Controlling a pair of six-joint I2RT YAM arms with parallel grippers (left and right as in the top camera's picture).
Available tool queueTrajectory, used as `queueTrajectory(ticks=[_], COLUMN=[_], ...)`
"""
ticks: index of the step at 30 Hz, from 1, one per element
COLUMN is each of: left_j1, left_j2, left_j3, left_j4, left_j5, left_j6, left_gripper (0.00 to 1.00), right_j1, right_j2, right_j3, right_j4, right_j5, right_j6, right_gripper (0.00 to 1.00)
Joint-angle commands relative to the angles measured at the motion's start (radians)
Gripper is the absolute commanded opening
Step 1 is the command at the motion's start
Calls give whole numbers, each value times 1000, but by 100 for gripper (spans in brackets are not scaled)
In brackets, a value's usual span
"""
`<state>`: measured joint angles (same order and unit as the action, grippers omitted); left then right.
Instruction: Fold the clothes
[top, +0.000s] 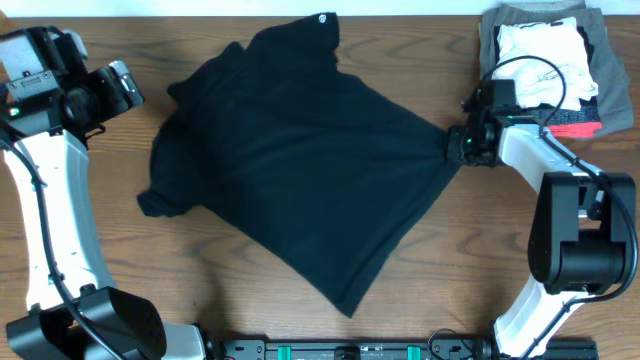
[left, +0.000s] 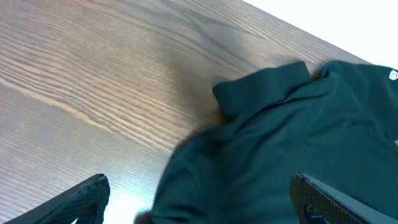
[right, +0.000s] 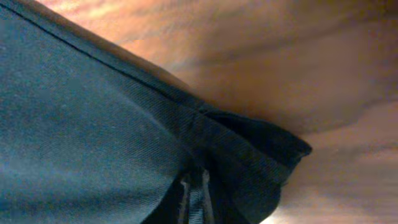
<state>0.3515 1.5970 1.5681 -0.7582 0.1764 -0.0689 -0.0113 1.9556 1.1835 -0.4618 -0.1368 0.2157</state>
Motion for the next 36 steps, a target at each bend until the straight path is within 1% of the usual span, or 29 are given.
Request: queueTrajectory(ticks=[1,3,4,7,9,10,13,15,18,19,21,23,25,28,30,32,34,36], left_j1=[-11,-19,-24,-40,-51,-57,-68,-67,-59,-56,-52,-52,-52,-52,-52,-52,-52,-52], left_j2=[1,6,10,39,72,92,168,209,261,272,286,286,286,286,286,286,286,286], left_j3=[7,7,7,7,7,7,7,7,7,6,-5,-28,-42,-48,-48,-48,-48,-48], left_j4=[3,4,4,3,3,3,-25,-71,-171,-205,-263,-287,-302,-303,-295,-286,-276,-269], left_j5=[-2,-2,-2,-2,-2,-2,-2,-2,-10,-10,-10,-21,-42,-43,-43,-42,-42,-42], left_j6=[35,63,80,132,164,174,185,184,138,117,86,70,48,37,24,18,18,18], left_gripper=[94,94,94,94,94,94,94,92,79,77,75,74,74,74,74,74,74,74], right_j1=[-27,-29,-29,-14,5,17,65,92,130,139,158,176,197,224,238,247,249,249], right_j2=[26,25,25,25,25,25,25,25,25,26,27,27,27,27,27,27,27,27], right_j3=[42,100,134,279,381,437,563,603,611,607,594,581,562,516,473,420,367,319], right_j4=[8,-20,-44,-154,-233,-277,-372,-396,-402,-403,-407,-425,-450,-480,-493,-491,-473,-441], right_j5=[33,-23,-52,-152,-202,-215,-211,-207,-195,-192,-188,-182,-172,-116,-83,-55,-46,-45], right_j6=[-43,-72,-81,-92,-98,-99,-121,-133,-135,-135,-135,-135,-126,-61,-19,18,35,39], right_gripper=[11,13,18,43,54,57,71,77,79,79,79,77,73,68,63,50,33,13])
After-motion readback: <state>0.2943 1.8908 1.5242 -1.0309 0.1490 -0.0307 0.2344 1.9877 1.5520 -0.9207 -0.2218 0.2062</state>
